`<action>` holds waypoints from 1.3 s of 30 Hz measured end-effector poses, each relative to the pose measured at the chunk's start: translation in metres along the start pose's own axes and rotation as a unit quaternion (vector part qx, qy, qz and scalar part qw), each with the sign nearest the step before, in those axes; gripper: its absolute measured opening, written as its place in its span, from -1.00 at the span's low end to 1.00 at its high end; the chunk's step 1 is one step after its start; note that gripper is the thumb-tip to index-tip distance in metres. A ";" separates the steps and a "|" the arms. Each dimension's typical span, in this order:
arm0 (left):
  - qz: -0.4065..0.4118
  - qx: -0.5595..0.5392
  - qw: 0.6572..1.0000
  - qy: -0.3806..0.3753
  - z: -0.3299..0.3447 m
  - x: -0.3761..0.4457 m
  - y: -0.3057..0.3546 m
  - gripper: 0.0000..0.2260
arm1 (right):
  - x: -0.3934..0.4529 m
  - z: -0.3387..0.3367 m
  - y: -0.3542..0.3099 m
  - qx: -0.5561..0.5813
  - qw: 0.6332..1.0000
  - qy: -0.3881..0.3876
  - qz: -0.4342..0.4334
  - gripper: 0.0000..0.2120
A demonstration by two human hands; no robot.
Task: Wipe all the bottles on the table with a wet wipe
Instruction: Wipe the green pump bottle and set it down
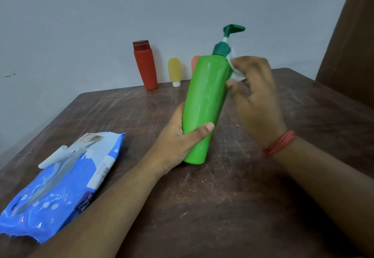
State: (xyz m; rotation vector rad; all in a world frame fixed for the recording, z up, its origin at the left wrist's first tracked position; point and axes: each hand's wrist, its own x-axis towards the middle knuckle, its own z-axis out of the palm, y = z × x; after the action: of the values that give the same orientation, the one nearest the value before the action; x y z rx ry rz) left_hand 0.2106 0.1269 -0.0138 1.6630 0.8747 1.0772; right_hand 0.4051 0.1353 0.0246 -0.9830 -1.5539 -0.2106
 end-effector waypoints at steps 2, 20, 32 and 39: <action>-0.004 -0.018 1.000 0.012 -0.001 0.000 -0.001 -0.49 | -0.006 0.004 -0.003 -0.035 0.996 -0.062 -0.053 -0.64; 0.006 -0.020 0.999 0.026 -0.006 0.003 -0.001 -0.55 | -0.009 0.005 -0.008 -0.001 0.996 -0.089 -0.015 -0.58; 0.002 -0.001 0.999 0.040 -0.007 0.003 -0.002 -0.56 | -0.013 0.005 -0.004 -0.023 0.993 -0.106 -0.042 -0.53; 0.002 -0.003 0.999 0.032 -0.006 0.003 0.000 -0.50 | -0.007 0.005 -0.002 0.062 0.997 -0.047 0.008 -0.74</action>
State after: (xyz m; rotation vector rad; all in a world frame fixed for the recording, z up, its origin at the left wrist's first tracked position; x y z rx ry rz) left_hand 0.2059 0.1318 -0.0122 1.6342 0.9079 1.1408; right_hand 0.3989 0.1338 0.0176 -0.9187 -1.6232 -0.0563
